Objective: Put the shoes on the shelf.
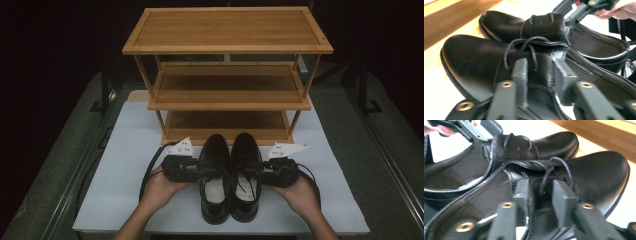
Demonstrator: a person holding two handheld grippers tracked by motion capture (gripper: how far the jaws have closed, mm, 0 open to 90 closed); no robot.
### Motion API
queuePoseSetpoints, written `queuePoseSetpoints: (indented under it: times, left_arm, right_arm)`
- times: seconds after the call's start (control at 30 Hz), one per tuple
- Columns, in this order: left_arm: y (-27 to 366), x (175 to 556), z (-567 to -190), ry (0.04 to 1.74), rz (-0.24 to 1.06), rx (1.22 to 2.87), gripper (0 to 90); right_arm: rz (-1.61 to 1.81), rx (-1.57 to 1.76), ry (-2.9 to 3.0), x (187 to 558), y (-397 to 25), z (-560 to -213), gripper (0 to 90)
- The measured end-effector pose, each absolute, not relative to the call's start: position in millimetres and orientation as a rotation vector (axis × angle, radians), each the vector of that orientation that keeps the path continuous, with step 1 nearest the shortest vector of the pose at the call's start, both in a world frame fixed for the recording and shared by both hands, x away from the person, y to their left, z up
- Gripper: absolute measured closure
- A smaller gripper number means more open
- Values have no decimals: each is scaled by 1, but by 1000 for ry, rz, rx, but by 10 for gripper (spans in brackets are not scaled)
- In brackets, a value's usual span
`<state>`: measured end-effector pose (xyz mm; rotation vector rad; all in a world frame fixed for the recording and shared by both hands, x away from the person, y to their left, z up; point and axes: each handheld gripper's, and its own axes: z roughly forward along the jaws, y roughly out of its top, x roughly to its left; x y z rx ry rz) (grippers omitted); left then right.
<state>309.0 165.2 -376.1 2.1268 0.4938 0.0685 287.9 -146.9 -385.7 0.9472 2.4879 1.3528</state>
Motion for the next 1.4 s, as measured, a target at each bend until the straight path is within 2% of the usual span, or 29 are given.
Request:
queuePoseSetpoints:
  times: [0.13,0.27,0.97,1.4]
  left_arm:
    - [168,308,-373,482,72,2127,819]
    - [170,307,-371,487,84,2134,877]
    - [182,321,-341,537,214,2056,889]
    - [175,360,-337,596,283,1970,889]
  right_arm:
    - [1358,933,2464,284,-150,-383,843]
    - [1361,931,2460,284,-151,-382,866]
    - [1402,964,2342,298,-166,-364,872]
    - [1417,998,2262,345,-162,-355,872]
